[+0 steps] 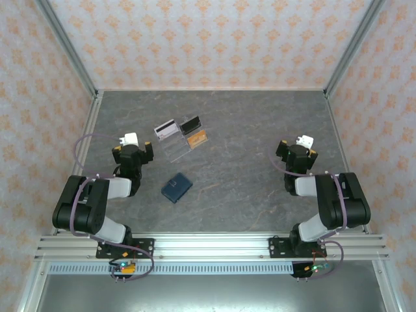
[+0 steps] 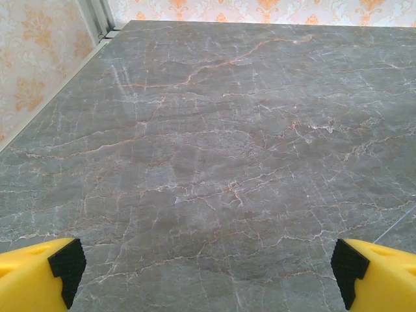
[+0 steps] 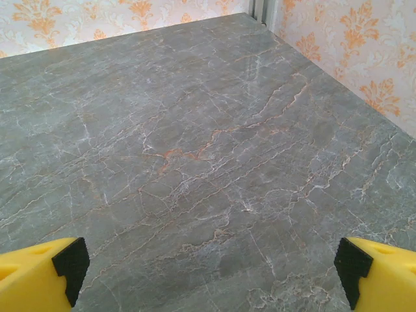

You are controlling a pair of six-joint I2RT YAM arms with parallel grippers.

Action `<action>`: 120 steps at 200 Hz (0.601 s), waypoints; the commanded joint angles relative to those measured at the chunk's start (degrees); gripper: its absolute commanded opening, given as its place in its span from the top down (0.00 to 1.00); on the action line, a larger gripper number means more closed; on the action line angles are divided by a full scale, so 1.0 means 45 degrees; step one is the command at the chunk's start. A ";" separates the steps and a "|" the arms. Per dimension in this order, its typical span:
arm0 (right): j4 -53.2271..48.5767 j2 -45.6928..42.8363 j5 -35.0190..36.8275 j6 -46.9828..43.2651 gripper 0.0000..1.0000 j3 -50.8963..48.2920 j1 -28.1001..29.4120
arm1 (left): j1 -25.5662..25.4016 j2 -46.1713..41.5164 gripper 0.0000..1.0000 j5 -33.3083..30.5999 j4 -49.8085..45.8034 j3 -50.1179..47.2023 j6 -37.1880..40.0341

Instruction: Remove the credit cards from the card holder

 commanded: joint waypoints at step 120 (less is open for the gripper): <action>-0.0139 0.0075 -0.0138 0.0130 0.01 0.0361 -0.0077 | -0.0065 0.0108 0.00 -0.0005 0.0070 0.0337 0.0251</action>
